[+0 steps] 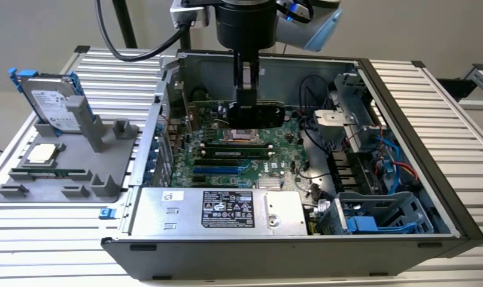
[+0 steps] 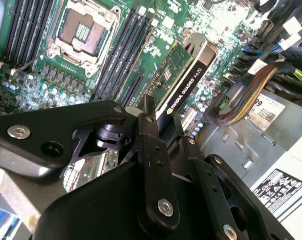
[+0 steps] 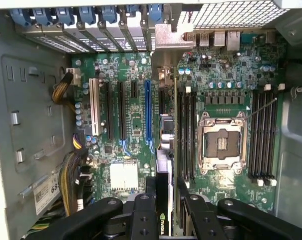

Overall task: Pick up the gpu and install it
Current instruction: 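Insert the gpu into the slot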

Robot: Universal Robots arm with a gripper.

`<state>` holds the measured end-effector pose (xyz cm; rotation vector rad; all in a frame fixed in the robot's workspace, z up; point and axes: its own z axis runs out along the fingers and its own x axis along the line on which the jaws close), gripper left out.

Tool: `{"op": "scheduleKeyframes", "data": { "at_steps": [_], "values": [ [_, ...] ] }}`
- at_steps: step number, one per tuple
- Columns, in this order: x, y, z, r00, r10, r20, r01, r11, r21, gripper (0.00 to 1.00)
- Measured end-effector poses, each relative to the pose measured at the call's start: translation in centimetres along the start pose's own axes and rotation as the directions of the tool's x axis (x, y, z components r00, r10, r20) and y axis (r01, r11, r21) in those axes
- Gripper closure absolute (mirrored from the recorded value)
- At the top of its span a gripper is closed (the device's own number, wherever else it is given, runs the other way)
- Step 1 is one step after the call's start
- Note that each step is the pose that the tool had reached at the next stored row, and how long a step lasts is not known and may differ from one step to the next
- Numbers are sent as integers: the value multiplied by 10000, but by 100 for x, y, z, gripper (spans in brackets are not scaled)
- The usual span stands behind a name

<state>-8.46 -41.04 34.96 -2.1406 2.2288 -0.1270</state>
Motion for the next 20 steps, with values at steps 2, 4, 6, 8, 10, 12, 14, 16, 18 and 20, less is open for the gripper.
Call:
{"op": "scheduleKeyframes", "data": {
  "at_steps": [2, 4, 6, 8, 10, 12, 14, 16, 18, 20],
  "values": [
    [0, 0, 0, 10000, 0, 0, 0, 10000, 0, 100],
    [0, 2, 0, 10000, -14, 1, 14, 10000, 3, 100],
    [0, 8, -1, 10000, -33, 3, 32, 10000, 11, 100],
    [1, 17, -2, 10000, -38, 4, 38, 10000, 17, 100],
    [1, 26, -3, 10000, -46, 4, 46, 10000, 19, 100],
    [1, 33, -3, 10000, -58, 6, 58, 10000, 21, 100],
    [2, 43, -4, 10000, -65, 6, 65, 10000, 22, 100],
    [3, 60, -6, 10000, -67, 7, 67, 10000, 25, 100],
    [4, 79, -8, 10000, -67, 7, 67, 10000, 28, 100],
    [5, 101, -10, 10000, -68, 7, 68, 10000, 33, 100]
  ]
}}
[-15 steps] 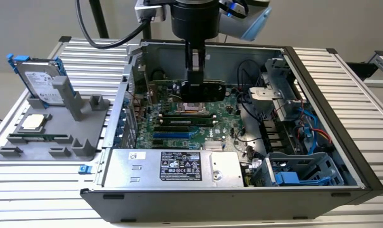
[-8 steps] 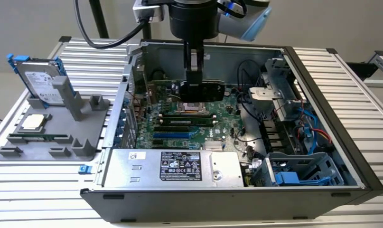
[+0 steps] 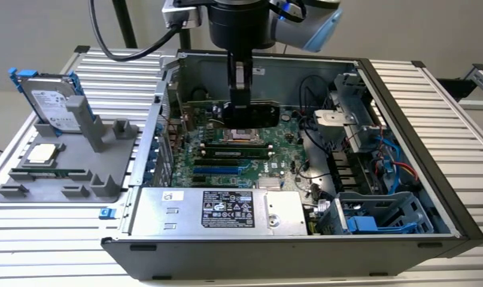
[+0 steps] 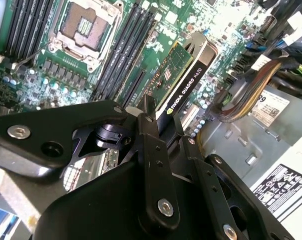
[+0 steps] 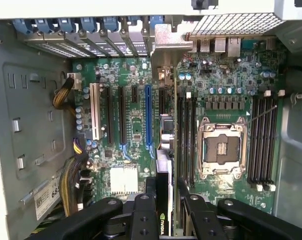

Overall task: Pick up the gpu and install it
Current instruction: 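Insert the gpu into the slot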

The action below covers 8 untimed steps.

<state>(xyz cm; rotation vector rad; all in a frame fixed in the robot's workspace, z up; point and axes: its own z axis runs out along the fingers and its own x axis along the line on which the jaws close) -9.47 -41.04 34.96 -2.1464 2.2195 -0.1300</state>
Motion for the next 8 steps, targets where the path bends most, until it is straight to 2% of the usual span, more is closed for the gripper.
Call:
{"op": "scheduleKeyframes", "data": {
  "at_steps": [8],
  "values": [
    [4, 112, -11, 10000, -5, 1, 5, 10000, 28, 100]
  ]
}}
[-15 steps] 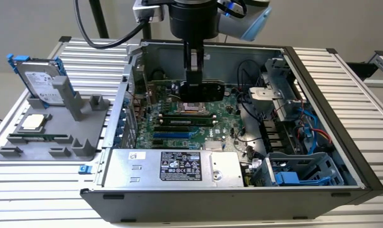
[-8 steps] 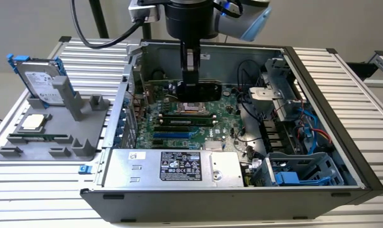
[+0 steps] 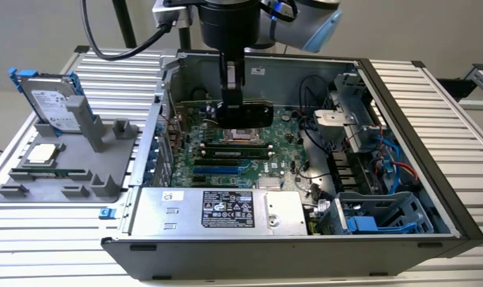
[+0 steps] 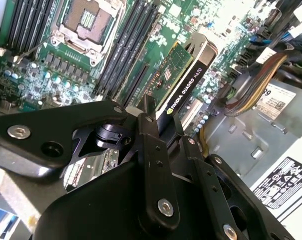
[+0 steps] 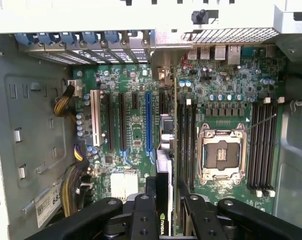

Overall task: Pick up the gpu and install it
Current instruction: 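Insert the gpu into the slot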

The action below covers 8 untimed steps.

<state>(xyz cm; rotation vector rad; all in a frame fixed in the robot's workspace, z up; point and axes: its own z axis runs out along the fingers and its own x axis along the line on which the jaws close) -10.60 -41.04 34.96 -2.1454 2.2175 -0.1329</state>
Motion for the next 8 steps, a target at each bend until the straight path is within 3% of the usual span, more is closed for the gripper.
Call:
{"op": "scheduleKeyframes", "data": {
  "at_steps": [8],
  "values": [
    [1, 19, 0, 10000, -1, 0, 1, 10000, 5, 100]
  ]
}}
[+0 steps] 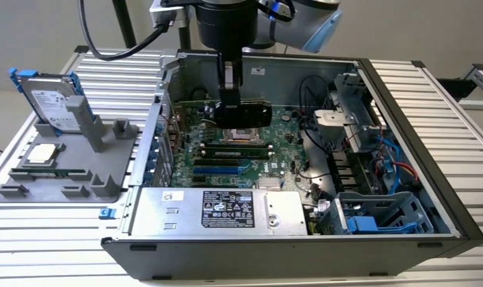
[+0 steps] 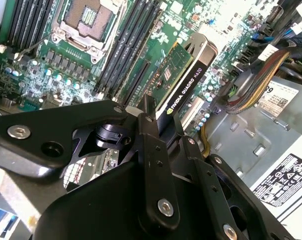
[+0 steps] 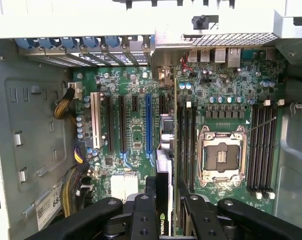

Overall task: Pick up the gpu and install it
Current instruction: 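Insert the gpu into the slot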

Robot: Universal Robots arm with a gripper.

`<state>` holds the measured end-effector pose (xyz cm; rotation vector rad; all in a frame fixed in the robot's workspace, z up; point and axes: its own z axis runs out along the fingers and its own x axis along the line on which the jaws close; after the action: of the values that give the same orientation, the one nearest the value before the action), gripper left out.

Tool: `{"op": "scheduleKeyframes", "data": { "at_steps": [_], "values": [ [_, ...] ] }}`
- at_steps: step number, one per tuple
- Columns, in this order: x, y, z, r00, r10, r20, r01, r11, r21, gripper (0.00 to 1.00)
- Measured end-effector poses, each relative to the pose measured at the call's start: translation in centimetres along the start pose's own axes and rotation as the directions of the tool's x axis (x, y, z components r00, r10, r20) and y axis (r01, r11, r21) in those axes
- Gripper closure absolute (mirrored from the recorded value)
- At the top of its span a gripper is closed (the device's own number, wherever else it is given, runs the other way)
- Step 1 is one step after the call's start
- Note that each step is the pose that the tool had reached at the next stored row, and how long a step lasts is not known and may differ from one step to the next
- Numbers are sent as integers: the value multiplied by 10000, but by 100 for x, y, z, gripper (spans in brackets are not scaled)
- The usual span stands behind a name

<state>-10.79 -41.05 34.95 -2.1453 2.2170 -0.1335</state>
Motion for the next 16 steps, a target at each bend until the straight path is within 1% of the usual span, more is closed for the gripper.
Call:
{"op": "scheduleKeyframes", "data": {
  "at_steps": [3, 6, 16],
  "values": [
    [0, 0, 2, 10000, 0, 1, 0, 10000, 0, 100],
    [-1, 2, 25, 10000, 0, 2, 0, 10000, 2, 100],
    [-1, 4, 39, 10000, 0, 0, 0, 10000, 1, 100]
  ]
}}
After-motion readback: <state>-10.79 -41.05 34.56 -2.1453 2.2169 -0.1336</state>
